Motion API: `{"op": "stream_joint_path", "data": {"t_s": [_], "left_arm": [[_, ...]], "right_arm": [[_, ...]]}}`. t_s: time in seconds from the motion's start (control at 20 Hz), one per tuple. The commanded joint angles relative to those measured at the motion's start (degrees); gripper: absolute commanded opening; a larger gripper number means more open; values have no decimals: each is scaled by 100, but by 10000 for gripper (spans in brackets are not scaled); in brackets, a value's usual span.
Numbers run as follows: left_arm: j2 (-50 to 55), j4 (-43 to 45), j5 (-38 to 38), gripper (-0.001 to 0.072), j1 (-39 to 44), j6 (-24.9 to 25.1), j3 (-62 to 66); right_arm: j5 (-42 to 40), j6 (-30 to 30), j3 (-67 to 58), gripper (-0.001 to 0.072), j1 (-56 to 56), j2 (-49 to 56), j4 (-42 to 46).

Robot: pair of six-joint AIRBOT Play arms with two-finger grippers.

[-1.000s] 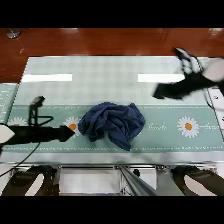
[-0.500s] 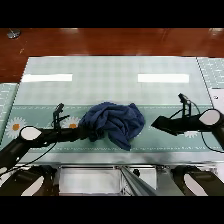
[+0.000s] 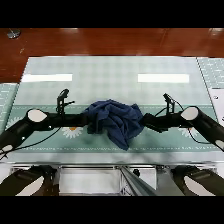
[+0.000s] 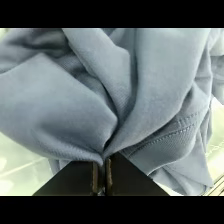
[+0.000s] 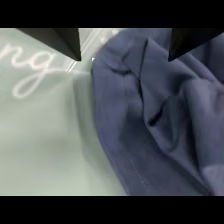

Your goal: Fold the shirts.

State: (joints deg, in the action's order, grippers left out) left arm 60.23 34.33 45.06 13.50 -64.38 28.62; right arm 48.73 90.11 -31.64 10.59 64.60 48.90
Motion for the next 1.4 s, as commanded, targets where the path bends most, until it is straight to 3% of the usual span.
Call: {"op": "stream_joint_path", "data": {"t_s": [0.0, 0.15, 0.2, 0.3, 0.4, 0.5, 0.75, 0.95, 1.1, 1.35], "left_arm": [[105, 326, 363, 23, -122, 46, 326], [105, 326, 501, 23, -122, 72, 365], [103, 323, 498, 23, -122, 72, 365], [103, 326, 514, 23, -125, 74, 398], [72, 326, 726, 23, -245, 76, 660], [26, 326, 1215, 23, -529, 79, 1279], [-35, 323, 2124, 22, -1307, 0, 3877], [-280, 328, 2754, 22, -1897, -155, 6094], [-807, 350, 3032, 22, -2376, -313, 6966], [-1891, 612, 3764, 23, -2632, -645, 6926]], "right_arm": [[-103, -92, -424, 617, 107, 745, -551], [116, -188, -715, 591, 107, 1279, -817], [232, -240, -765, 489, 107, 1386, -811], [354, -525, -861, 27, 107, 1458, -817], [769, -868, -1290, 33, 98, 1453, -732], [1198, -824, -2188, 32, 101, 1360, -267], [2048, -225, -5919, 32, 101, 1137, 824], [2983, -116, -8642, 32, 103, 804, 1674], [3176, -210, -8885, 32, 103, -153, 2068], [3862, -332, -8417, 32, 103, -1547, 2120]]}}
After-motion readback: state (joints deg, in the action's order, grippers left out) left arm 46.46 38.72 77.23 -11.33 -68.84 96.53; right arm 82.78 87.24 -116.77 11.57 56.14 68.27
